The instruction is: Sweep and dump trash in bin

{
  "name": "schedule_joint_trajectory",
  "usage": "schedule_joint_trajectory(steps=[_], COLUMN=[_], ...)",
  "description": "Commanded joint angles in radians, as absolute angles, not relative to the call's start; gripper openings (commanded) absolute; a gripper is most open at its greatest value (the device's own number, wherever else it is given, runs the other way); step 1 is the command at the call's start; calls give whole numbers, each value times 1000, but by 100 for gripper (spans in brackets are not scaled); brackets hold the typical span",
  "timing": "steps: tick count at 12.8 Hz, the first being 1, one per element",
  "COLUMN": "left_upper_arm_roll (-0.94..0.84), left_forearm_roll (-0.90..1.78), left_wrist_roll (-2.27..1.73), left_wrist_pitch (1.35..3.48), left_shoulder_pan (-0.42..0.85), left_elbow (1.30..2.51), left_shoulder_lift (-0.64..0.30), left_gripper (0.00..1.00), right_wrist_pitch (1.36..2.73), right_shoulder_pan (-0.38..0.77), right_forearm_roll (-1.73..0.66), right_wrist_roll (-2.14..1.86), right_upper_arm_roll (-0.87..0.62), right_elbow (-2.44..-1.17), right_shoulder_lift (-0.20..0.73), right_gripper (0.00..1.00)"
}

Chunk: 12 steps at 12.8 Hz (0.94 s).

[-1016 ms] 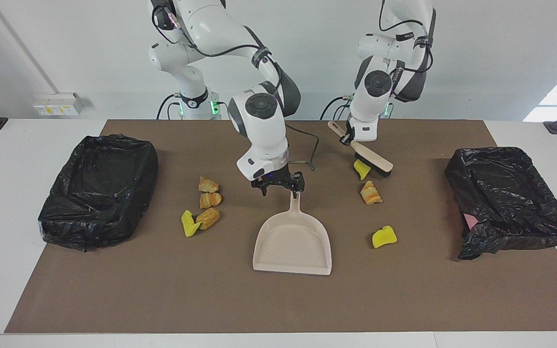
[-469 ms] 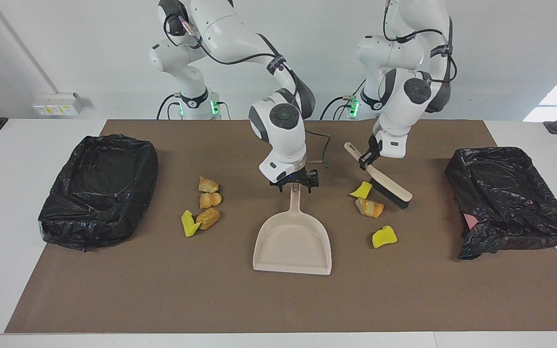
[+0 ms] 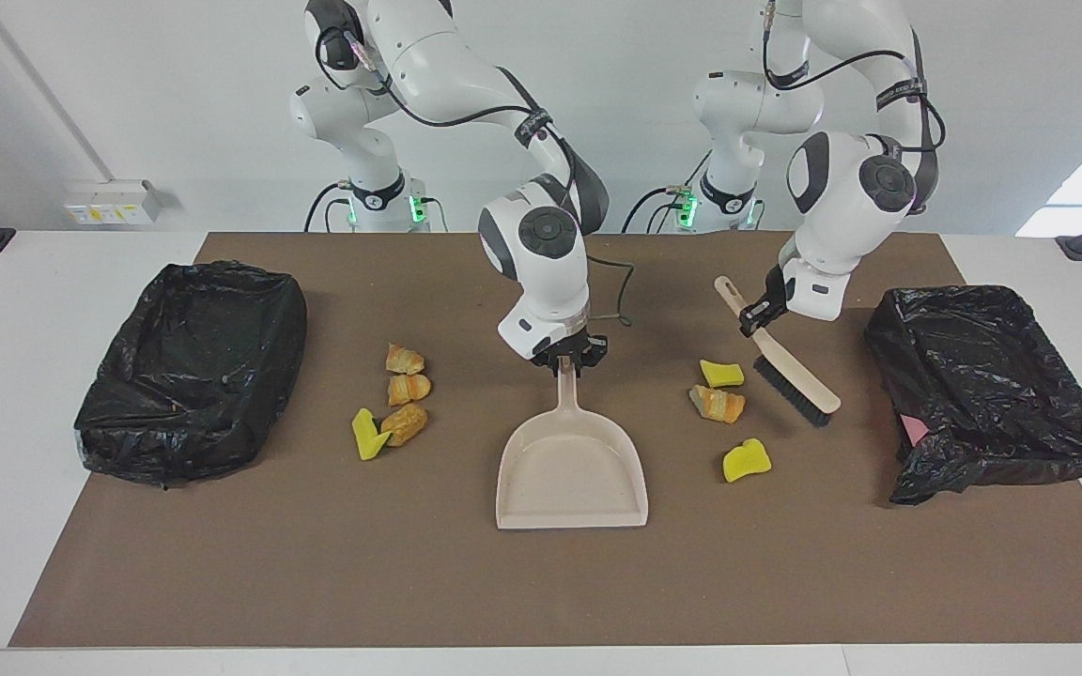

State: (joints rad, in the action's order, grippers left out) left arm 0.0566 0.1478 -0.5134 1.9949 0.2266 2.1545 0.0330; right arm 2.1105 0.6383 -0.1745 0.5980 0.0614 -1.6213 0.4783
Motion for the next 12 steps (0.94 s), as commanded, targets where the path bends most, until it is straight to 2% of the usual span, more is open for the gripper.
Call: schedule_joint_trajectory(steps=[1, 5, 7, 10, 12], left_upper_arm_roll=[51, 51, 51, 51, 51], left_forearm_roll=[146, 97, 92, 28, 3], left_wrist_roll=[-350, -171, -117, -85, -74], left_wrist_pitch=[1951, 1992, 2032, 2077, 2126], left_shoulder_pan=[192, 190, 192, 170, 163], left_elbow=[2183, 2221, 2221, 2206, 2186], left_shoulder_lift=[47, 37, 3, -14, -52], left_gripper=[0, 0, 0, 0, 0], right_wrist_pitch=[2034, 1840, 1741, 1805, 1810], right_shoulder_pan=[560, 441, 405, 393, 408], right_forearm_roll=[-196, -213, -192, -157, -74], right_wrist_roll=[420, -58, -282, -660, -818], right_upper_arm_roll=[51, 55, 57, 57, 52], right_elbow=[-1617, -1644, -1655, -1776, -1789], right_shoulder_lift=[421, 234, 187, 137, 165], right_gripper=[0, 0, 0, 0, 0])
